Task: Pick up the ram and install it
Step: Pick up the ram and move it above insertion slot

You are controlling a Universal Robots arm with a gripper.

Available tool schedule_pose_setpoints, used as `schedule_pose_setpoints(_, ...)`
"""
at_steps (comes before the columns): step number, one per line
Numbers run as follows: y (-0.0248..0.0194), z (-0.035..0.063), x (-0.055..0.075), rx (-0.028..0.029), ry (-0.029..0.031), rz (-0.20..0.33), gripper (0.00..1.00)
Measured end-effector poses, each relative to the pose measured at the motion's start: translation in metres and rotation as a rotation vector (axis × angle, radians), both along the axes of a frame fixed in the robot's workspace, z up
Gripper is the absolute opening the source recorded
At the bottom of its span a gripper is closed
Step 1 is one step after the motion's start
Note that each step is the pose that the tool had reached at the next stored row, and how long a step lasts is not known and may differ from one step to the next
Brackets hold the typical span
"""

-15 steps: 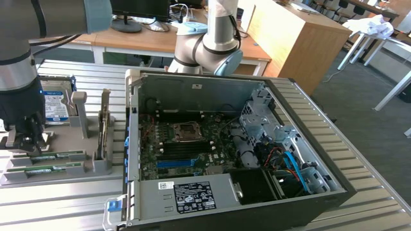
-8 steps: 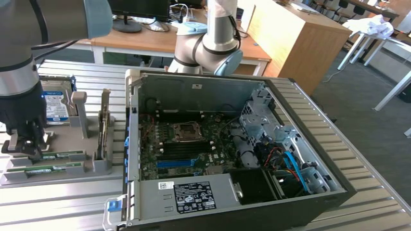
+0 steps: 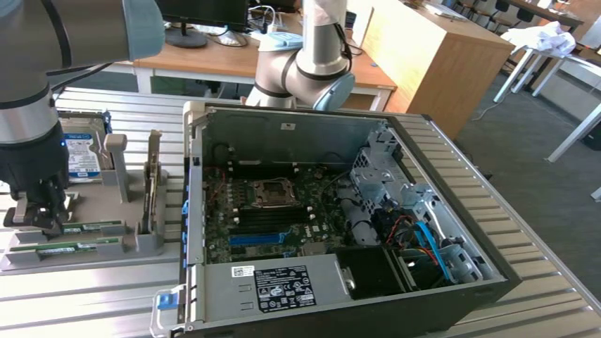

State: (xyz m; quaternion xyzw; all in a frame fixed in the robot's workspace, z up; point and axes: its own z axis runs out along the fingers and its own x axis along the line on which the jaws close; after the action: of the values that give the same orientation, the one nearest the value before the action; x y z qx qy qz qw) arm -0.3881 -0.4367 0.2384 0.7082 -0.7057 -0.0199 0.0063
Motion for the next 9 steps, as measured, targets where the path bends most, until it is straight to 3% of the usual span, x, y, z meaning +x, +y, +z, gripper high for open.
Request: schedule_pose_setpoints(9,-0.0039,0.0000,-0.0003,0.0000,0.0000,0.000,0.30)
